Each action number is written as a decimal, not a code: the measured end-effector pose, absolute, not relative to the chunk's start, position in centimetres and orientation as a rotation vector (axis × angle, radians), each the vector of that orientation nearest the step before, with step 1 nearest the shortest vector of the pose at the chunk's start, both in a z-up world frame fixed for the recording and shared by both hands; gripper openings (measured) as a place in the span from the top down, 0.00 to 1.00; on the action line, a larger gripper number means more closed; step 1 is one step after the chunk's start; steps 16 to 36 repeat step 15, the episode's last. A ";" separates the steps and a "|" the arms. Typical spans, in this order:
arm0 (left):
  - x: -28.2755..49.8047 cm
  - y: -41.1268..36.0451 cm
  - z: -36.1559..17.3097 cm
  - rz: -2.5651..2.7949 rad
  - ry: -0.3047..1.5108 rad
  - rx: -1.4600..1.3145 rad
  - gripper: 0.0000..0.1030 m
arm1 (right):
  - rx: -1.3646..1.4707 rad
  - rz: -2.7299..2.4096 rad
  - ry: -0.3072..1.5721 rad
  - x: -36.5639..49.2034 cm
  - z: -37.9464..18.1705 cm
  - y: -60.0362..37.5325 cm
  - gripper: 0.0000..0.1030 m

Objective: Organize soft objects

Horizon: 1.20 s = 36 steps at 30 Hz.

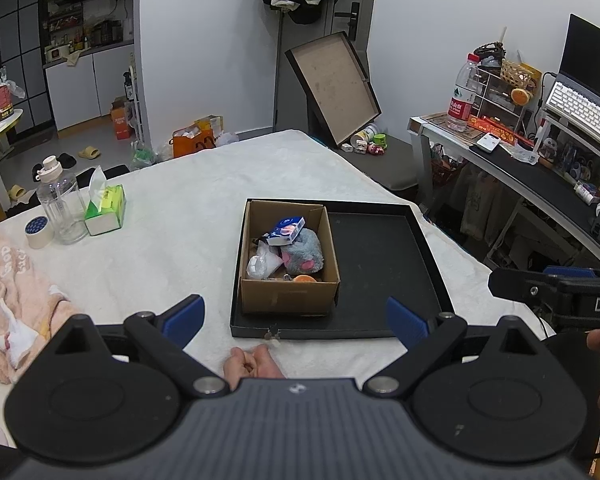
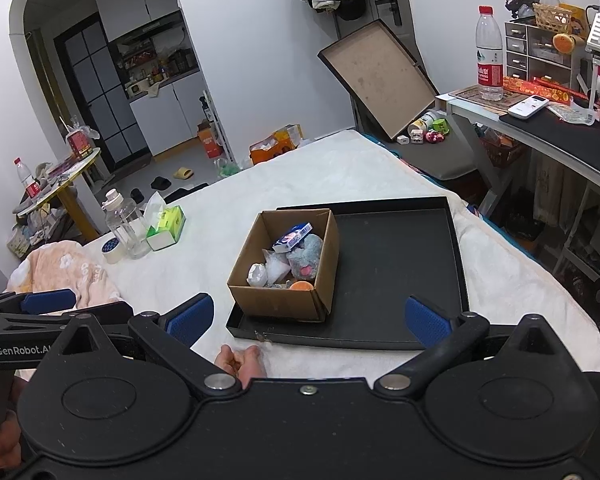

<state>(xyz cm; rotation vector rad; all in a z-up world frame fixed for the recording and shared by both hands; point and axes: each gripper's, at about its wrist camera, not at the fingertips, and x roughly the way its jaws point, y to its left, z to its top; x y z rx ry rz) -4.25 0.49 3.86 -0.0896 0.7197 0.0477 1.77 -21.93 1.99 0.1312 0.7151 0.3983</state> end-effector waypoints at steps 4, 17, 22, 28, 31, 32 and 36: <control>-4.2 0.5 3.8 0.047 0.718 -0.088 0.06 | 0.136 0.396 0.718 1.9 1.9 -21.9 0.00; -3.2 1.0 3.3 0.046 0.719 -0.091 0.06 | 0.147 0.385 0.741 2.6 0.9 -21.8 0.00; -3.2 1.0 3.3 0.046 0.719 -0.091 0.06 | 0.147 0.385 0.741 2.6 0.9 -21.8 0.00; -3.2 1.0 3.3 0.046 0.719 -0.091 0.06 | 0.147 0.385 0.741 2.6 0.9 -21.8 0.00; -3.2 1.0 3.3 0.046 0.719 -0.091 0.06 | 0.147 0.385 0.741 2.6 0.9 -21.8 0.00; -3.2 1.0 3.3 0.046 0.719 -0.091 0.06 | 0.147 0.385 0.741 2.6 0.9 -21.8 0.00; -3.2 1.0 3.3 0.046 0.719 -0.091 0.06 | 0.147 0.385 0.741 2.6 0.9 -21.8 0.00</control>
